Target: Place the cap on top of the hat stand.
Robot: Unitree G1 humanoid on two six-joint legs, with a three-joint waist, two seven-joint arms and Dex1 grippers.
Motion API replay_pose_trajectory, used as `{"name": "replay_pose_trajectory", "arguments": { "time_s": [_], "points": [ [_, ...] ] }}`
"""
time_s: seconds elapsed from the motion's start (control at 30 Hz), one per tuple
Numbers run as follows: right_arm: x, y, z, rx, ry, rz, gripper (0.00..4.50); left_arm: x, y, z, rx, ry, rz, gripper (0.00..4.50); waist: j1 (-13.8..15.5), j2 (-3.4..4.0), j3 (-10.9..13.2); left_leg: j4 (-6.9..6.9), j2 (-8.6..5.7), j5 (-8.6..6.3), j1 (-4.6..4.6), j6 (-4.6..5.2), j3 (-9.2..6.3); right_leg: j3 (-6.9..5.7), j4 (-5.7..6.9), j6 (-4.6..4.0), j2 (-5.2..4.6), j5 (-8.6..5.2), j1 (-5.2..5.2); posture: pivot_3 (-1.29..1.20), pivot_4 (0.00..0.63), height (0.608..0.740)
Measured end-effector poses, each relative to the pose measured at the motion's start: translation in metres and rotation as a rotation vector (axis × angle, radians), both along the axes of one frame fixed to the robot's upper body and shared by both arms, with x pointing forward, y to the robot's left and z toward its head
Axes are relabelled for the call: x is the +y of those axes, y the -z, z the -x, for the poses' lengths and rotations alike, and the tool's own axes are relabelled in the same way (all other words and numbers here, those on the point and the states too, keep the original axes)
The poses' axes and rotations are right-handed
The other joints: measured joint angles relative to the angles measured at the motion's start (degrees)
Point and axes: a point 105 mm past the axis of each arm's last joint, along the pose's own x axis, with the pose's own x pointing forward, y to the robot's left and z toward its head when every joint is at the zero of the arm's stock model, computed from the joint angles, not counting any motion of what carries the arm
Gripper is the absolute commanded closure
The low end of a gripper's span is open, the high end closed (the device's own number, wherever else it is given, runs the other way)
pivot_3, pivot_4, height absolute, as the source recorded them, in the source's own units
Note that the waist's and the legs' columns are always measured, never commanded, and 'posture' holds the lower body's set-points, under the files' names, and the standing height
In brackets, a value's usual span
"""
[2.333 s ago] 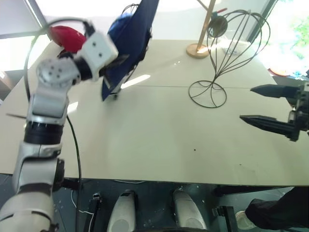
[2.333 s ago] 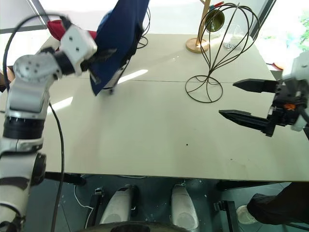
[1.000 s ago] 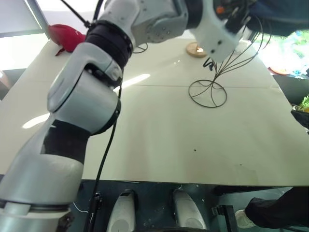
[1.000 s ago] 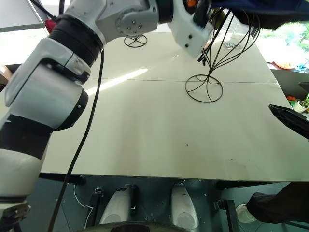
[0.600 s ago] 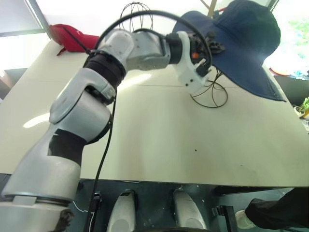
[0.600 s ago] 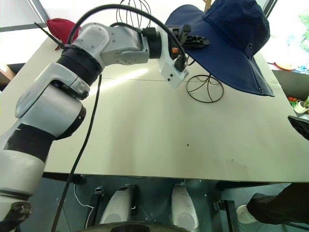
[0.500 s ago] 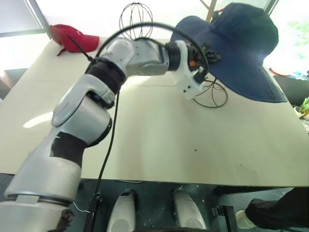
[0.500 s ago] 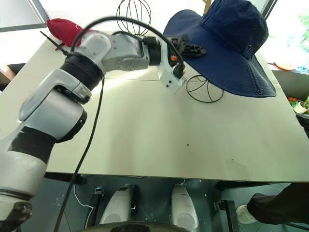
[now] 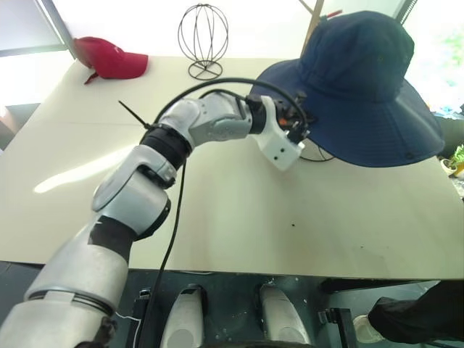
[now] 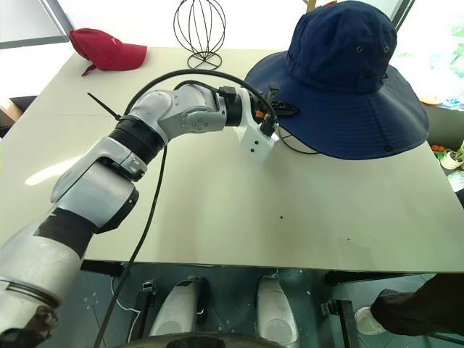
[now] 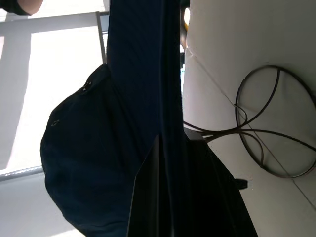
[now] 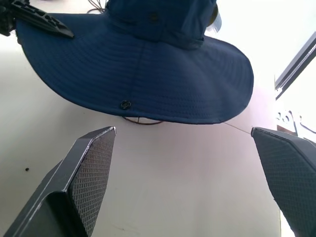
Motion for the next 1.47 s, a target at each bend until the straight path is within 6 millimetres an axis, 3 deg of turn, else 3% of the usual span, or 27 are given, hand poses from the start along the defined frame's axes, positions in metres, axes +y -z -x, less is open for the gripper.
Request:
{"name": "replay_pose_trajectory", "arguments": {
  "time_s": [0.37,0.4,0.47,0.67,0.87,0.93,1.07,1.17,1.27,1.37,1.47],
  "points": [
    [0.000,-0.002,-0.006,-0.008,-0.014,0.010,0.00,0.006,0.006,0.001,0.000,0.000,-0.029,4.42,-0.01,0.04,-0.02,0.00,0.00,0.00,0.02,0.00,0.00,0.00,0.01,0.08,0.00,0.05,0.02,0.00,0.150,0.739],
    [0.000,-0.003,-0.007,-0.008,-0.016,0.016,0.00,0.006,0.005,0.001,0.000,-0.001,-0.029,3.84,-0.03,0.04,-0.02,0.00,0.00,0.00,0.03,0.00,0.00,0.00,0.01,0.08,0.00,0.05,0.02,0.00,0.150,0.739],
    [0.000,-0.006,-0.008,-0.012,-0.016,0.021,0.00,0.007,0.006,0.001,0.004,-0.005,-0.038,3.12,-0.05,0.05,-0.03,0.00,0.00,0.00,0.03,0.00,0.00,0.00,0.01,0.08,0.00,0.05,0.02,0.00,0.150,0.739],
    [-0.001,-0.005,-0.010,-0.009,-0.020,0.020,0.00,0.024,0.008,-0.001,0.020,-0.020,-0.052,0.05,-0.06,0.11,-0.07,-0.01,0.00,0.00,0.04,0.00,0.00,0.00,0.02,0.08,0.00,0.05,0.02,0.00,0.150,0.739],
    [-0.003,-0.008,-0.018,0.000,-0.035,0.034,0.00,0.068,0.006,-0.001,0.122,-0.094,-0.012,0.05,-0.31,0.19,-0.11,-0.04,0.01,0.01,0.14,0.01,0.00,0.01,0.10,0.10,0.01,0.06,0.06,0.00,0.150,0.739],
    [-0.004,-0.009,-0.019,0.004,-0.040,0.039,0.00,0.091,0.009,0.001,0.276,-0.156,0.017,0.05,-0.47,0.26,-0.14,-0.05,0.02,0.01,0.17,0.01,0.01,0.02,0.14,0.10,0.01,0.06,0.08,0.00,0.150,0.739],
    [-0.008,-0.011,-0.022,0.036,-0.062,0.058,0.00,0.136,0.005,0.009,0.768,-0.283,0.098,0.05,-0.47,0.27,-0.12,0.01,0.03,0.02,0.18,0.03,0.00,0.02,0.19,0.08,0.02,0.06,0.10,0.00,0.150,0.739],
    [-0.012,-0.017,-0.025,0.037,-0.072,0.054,0.00,0.171,-0.021,0.017,1.146,-0.310,0.208,0.05,-0.46,0.27,-0.12,0.06,0.03,0.02,0.29,0.03,0.00,0.02,0.20,0.07,0.02,0.05,0.24,0.00,0.150,0.739],
    [-0.014,-0.022,-0.032,0.042,-0.097,0.056,0.00,0.198,-0.068,0.022,1.409,-0.250,0.380,0.05,-0.47,0.26,-0.11,0.10,0.02,0.02,0.31,0.04,-0.03,0.00,0.19,-0.12,0.03,-0.07,0.27,0.00,0.150,0.739],
    [-0.013,-0.022,-0.042,0.061,-0.128,0.055,0.00,0.217,-0.105,0.025,1.509,-0.186,0.498,0.05,-0.63,0.28,-0.12,0.07,0.02,0.01,0.39,0.04,-0.04,0.00,0.18,-0.09,0.03,-0.07,0.36,0.00,0.150,0.739],
    [-0.014,-0.023,-0.050,0.059,-0.144,0.048,0.00,0.232,-0.110,0.027,1.552,-0.174,0.527,0.05,-1.06,0.31,-0.14,0.01,0.03,0.01,0.42,0.04,-0.05,-0.02,0.19,-0.08,0.04,-0.08,0.36,0.00,0.150,0.739]
  ]
}}
